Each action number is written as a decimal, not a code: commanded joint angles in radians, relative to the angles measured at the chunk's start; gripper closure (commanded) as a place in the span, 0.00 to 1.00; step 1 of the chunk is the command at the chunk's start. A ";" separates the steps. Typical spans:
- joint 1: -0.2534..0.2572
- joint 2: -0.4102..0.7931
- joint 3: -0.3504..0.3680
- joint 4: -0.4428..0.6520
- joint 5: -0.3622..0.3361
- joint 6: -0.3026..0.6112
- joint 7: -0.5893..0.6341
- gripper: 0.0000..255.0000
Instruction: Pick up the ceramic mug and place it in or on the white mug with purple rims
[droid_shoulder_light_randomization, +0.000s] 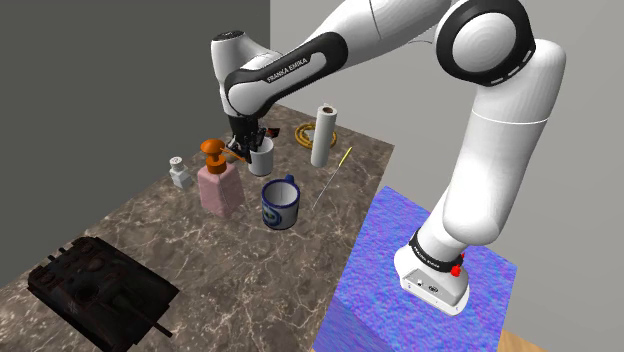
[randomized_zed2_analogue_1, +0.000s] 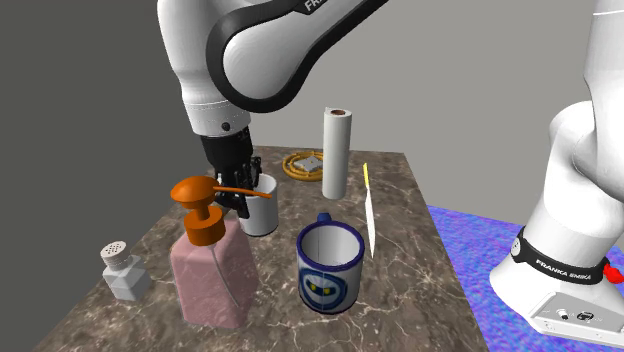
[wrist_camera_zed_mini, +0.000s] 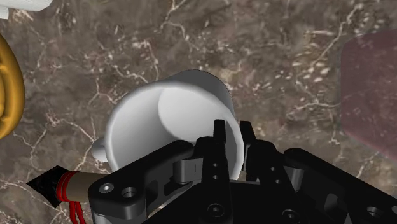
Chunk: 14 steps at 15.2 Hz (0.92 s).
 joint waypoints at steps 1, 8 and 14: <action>0.000 0.000 0.000 0.000 0.000 0.000 0.000 1.00; -0.002 -0.031 0.004 0.029 0.012 -0.058 -0.010 1.00; -0.004 -0.062 0.007 0.072 0.024 -0.130 -0.020 1.00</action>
